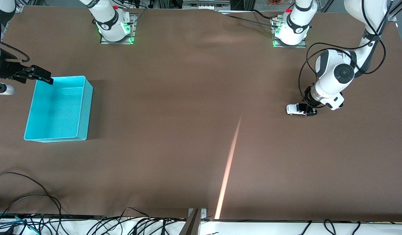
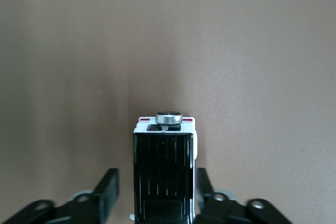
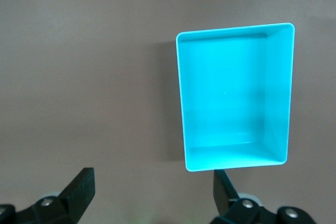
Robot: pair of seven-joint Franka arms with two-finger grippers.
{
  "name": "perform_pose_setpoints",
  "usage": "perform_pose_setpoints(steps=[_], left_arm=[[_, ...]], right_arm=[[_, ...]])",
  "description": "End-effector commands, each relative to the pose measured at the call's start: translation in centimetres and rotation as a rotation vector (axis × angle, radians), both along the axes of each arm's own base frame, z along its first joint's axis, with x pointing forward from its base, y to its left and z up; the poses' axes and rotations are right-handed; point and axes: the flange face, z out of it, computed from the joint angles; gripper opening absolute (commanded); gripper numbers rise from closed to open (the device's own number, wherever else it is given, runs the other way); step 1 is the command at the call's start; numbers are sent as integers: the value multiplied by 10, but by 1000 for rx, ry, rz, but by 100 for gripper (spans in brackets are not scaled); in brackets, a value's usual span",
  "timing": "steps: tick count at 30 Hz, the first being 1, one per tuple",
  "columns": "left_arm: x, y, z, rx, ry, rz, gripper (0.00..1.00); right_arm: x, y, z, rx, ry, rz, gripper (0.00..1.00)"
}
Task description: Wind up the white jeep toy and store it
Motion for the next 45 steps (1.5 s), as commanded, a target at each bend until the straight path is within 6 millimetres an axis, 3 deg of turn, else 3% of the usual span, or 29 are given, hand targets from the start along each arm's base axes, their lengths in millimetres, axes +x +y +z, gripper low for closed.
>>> perform_pose_setpoints(steps=[1, 5, 9, 13, 15, 16, 22, 32, 39, 45], left_arm=[[-3, -1, 3, 12, -18, -10, 34], [-2, -2, 4, 12, -22, -10, 13], [2, -7, 8, 13, -28, -20, 13], [11, -11, 25, 14, -64, -19, 13], [12, -23, 33, 13, -71, -39, 13], [14, -40, 42, 11, -72, -37, 13], [11, -71, 43, 9, -71, -27, 13], [-7, -128, 20, 67, -66, 38, 13], [-15, -143, 4, 72, -44, 62, 13], [-12, -145, 3, 66, -48, 99, 14]], right_arm=[[3, -2, 5, 11, 7, -1, 100], [3, -2, 6, 9, 4, 1, 100], [3, -1, 6, 8, 4, 1, 100], [3, -2, 5, 9, 2, 2, 100], [4, -2, 6, 8, -1, 2, 100], [3, 0, 7, 9, -4, 4, 100], [4, 1, 7, 9, -4, 5, 100], [4, -1, 7, 11, -6, 2, 100], [4, -1, 7, 10, -7, 2, 100], [4, -1, 7, 10, -6, 2, 100]])
